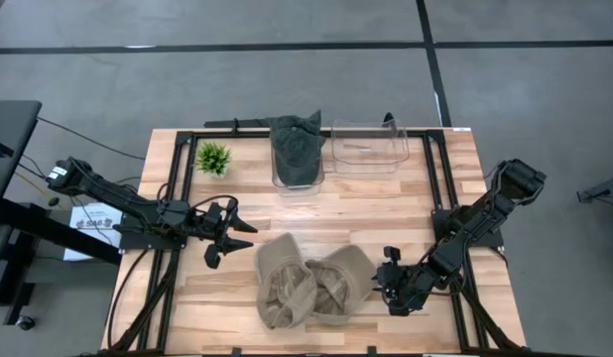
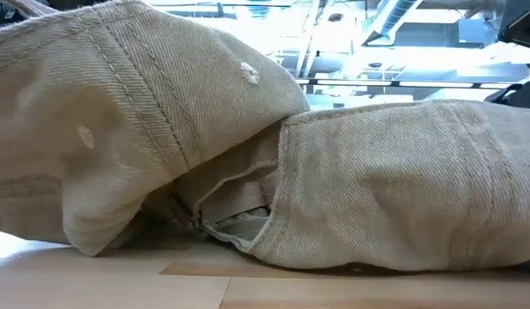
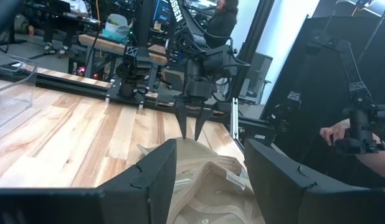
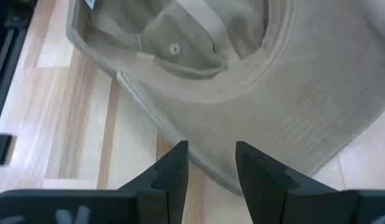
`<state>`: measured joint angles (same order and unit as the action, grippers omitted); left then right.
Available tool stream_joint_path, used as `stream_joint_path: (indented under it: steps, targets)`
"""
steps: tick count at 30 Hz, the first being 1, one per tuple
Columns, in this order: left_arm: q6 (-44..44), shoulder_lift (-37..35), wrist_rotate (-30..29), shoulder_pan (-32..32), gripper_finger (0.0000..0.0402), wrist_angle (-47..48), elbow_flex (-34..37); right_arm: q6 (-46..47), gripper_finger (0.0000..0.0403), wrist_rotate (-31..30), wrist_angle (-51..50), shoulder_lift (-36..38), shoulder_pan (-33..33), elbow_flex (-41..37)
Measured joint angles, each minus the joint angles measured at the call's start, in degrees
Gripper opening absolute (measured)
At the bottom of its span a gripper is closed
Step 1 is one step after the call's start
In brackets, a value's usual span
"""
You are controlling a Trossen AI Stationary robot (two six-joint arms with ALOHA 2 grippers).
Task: Pick & Place hat
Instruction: Put the brown cap into the right transparent bin
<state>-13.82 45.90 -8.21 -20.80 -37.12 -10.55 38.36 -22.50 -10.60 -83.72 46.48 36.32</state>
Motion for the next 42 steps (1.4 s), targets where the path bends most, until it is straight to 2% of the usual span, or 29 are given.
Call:
stream_joint_path:
  steps: [21,42]
  targets:
    - [0.00,-0.01,-0.76,0.00,0.0186,0.01,0.00,-0.12,0.0120,1.55,-7.24,0.04,0.00,0.00]
    - [0.02,-0.01,-0.78,0.00,0.0186,0.02,0.00,-7.50,0.0118,1.53,-6.95,0.04,-2.08,0.00]
